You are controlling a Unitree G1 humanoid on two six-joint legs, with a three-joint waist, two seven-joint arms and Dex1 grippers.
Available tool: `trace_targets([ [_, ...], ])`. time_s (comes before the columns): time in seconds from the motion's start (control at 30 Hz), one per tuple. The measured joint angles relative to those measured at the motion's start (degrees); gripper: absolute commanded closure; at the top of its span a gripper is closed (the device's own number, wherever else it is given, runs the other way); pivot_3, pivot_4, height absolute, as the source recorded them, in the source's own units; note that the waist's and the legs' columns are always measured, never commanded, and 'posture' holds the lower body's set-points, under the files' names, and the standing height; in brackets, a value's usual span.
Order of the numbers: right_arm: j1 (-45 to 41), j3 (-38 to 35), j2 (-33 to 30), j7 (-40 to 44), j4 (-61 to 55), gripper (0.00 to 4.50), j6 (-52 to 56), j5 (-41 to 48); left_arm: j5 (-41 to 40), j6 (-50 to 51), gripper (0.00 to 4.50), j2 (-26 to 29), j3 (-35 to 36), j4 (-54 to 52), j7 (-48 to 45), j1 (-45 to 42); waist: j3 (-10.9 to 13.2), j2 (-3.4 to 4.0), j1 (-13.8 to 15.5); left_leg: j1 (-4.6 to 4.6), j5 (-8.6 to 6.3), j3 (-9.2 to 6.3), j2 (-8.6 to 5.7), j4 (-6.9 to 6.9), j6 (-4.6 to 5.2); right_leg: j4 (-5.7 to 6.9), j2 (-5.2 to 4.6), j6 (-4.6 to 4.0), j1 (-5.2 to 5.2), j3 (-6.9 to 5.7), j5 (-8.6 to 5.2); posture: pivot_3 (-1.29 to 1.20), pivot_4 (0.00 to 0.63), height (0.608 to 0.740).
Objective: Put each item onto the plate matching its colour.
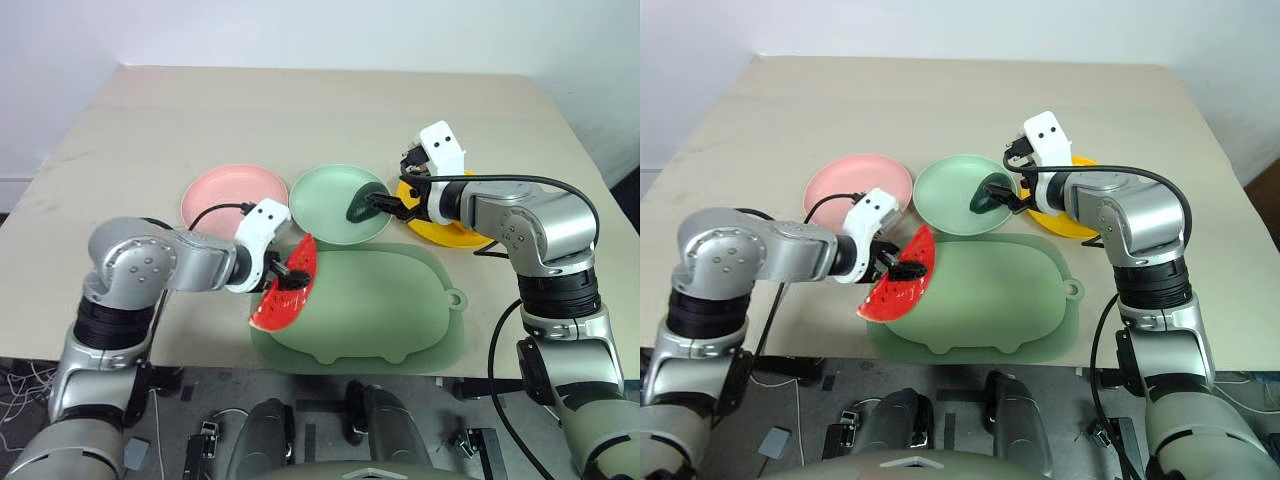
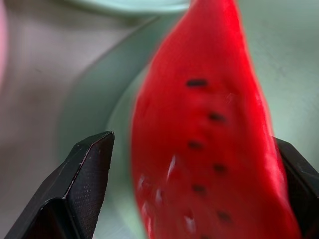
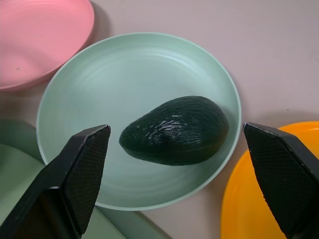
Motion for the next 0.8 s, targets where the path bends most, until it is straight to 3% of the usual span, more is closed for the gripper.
trace_targets([
  [0.07, 0.0, 0.0, 0.2, -0.3, 0.0, 0.0, 0.1, 0.0, -1.0, 0.1, 1.0, -1.6, 1.7, 0.8, 3.1, 0.5, 0.0, 0.04, 0.0, 0.14, 0.0, 0.0, 0.0, 0.0, 0.0, 0.0, -0.01, 0.0, 0.12, -0.01, 0.0, 0.0, 0.15, 0.74],
  [0.33, 0.3, -1.1, 0.1, -0.8, -0.8, 0.0, 1.3, 0.1, -5.4, 0.1, 1.03, -1.8, 4.3, 2.6, 8.9, 0.2, 0.0, 0.03, 0.0, 0.08, 0.01, -0.02, 0.0, 0.0, -0.01, -0.01, 0.01, 0.0, 0.09, -0.03, 0.0, 0.0, 0.15, 0.74],
  [0.5, 0.3, -1.8, -0.1, -0.5, -1.7, 0.0, 2.2, 0.5, -9.6, 0.0, 1.03, -0.6, 9.5, 8.8, 8.0, -9.2, 0.0, 0.01, 0.2, -0.04, 0.02, -0.01, -0.04, 0.09, -0.03, -0.01, 0.02, 0.0, 0.06, -0.15, 0.0, 0.0, 0.15, 0.74],
  [0.63, 0.3, -3.0, -0.6, 1.5, -3.7, 0.0, 3.0, 2.6, -1.4, -2.8, 1.03, 4.7, 12.4, 14.6, 6.8, -17.5, 0.0, 0.05, -0.2, 0.07, 0.02, 0.01, -0.04, -0.1, -0.03, -0.05, 0.06, 0.0, 0.07, -0.11, 0.0, 0.0, 0.15, 0.74],
  [0.8, 2.6, -4.1, -2.0, 4.9, -10.3, 0.0, 4.6, 6.8, 15.8, -14.2, 1.03, 7.1, 7.5, 31.4, 0.9, -19.1, 0.0, 0.04, 0.1, -0.03, 0.04, 0.07, -0.03, -0.06, -0.08, -0.07, 0.08, -0.01, 0.07, -0.22, 0.0, 0.0, 0.15, 0.74],
])
